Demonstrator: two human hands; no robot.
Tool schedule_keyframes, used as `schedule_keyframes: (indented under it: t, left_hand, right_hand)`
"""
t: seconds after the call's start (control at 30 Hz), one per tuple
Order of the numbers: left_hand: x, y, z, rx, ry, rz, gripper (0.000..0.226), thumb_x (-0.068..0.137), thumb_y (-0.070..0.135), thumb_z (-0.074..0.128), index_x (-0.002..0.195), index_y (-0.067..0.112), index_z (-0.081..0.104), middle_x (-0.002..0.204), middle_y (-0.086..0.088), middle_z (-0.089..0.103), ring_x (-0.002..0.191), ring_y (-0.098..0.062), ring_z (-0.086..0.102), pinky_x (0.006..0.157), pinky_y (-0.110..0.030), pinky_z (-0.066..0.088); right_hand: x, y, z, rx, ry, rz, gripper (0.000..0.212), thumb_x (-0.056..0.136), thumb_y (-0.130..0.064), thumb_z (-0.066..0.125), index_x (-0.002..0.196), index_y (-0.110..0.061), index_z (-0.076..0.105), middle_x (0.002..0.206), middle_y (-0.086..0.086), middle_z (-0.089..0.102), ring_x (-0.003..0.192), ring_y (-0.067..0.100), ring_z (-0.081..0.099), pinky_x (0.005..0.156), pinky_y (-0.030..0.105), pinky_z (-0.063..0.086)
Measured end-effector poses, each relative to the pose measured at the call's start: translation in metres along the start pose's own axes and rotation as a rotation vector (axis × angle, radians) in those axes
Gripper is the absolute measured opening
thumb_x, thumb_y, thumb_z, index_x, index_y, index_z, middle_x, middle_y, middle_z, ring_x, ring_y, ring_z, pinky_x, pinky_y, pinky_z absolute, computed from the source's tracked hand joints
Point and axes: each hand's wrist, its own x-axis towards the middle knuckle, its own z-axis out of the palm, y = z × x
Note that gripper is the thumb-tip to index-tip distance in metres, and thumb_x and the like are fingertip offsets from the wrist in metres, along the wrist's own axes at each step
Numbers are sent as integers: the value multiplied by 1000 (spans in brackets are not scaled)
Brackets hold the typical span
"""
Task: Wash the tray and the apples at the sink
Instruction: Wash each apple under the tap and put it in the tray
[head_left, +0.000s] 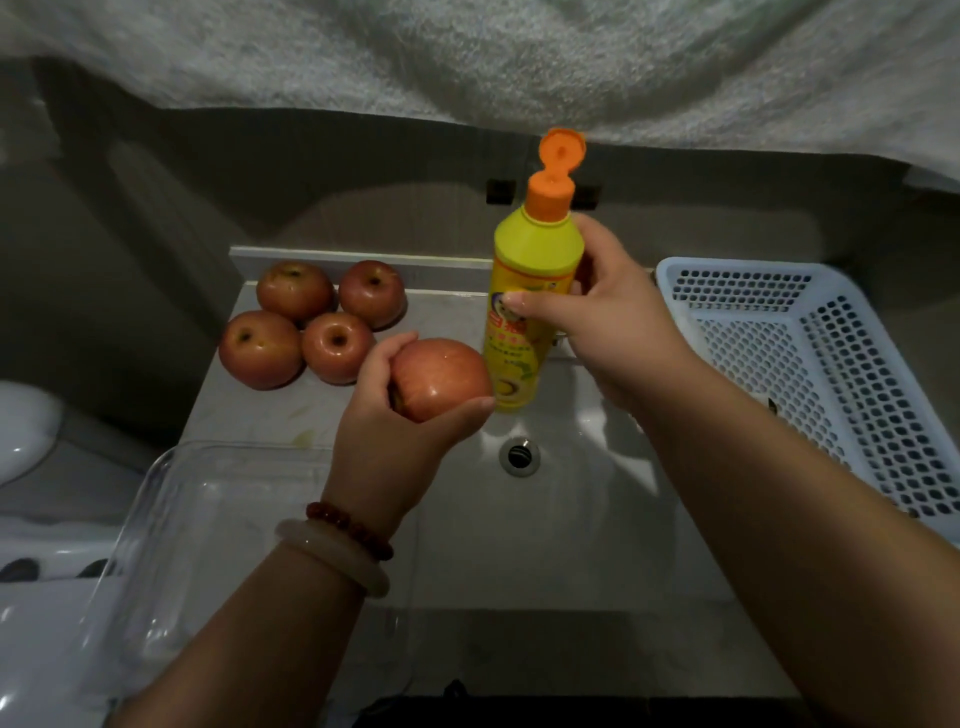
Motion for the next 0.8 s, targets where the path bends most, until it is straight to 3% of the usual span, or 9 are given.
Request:
schedule_keyframes:
  t: [0.3,0.4,0.53,0.7,0.8]
  left_hand:
    - [3,-8,-3,17,19,-10,77,63,31,85,125,41,42,116,19,43,100,-2,54,83,-28,53]
    - [5,-9,-4,33,27,-11,77,62,31,86,123,42,41,116,20,44,100,-1,53,87,-32,53]
    - [8,-10,-4,61,28,-10,76,62,33,85,122,44,39,110,29,39,96,4,50,83,-27,51]
    - [12,-8,-1,66,19,-7,78,63,34,85,128,38,42,116,21,41,98,2,50,81,-22,50]
    - [14,-7,1,71,16,7,79,63,35,85,129,38,42,114,25,40,100,2,50,82,-23,50]
  right_hand:
    - [59,13,43,-154,23,-47,54,70,-8,80,111,-27,50,109,1,65,103,16,62,94,44,52]
    - [74,22,57,-223,29,-42,56,73,-11,80,117,-24,48,112,0,62,104,16,60,93,41,51]
    - [92,28,69,-268,44,-25,61,75,-14,80,126,-17,47,114,0,61,105,17,59,93,39,51]
    - [104,29,72,-244,79,12,62,78,-12,78,130,-16,44,112,-2,59,105,15,57,95,36,49]
    - [99,25,72,-270,49,44,79,79,-19,78,144,-16,34,130,1,55,119,18,53,104,40,45]
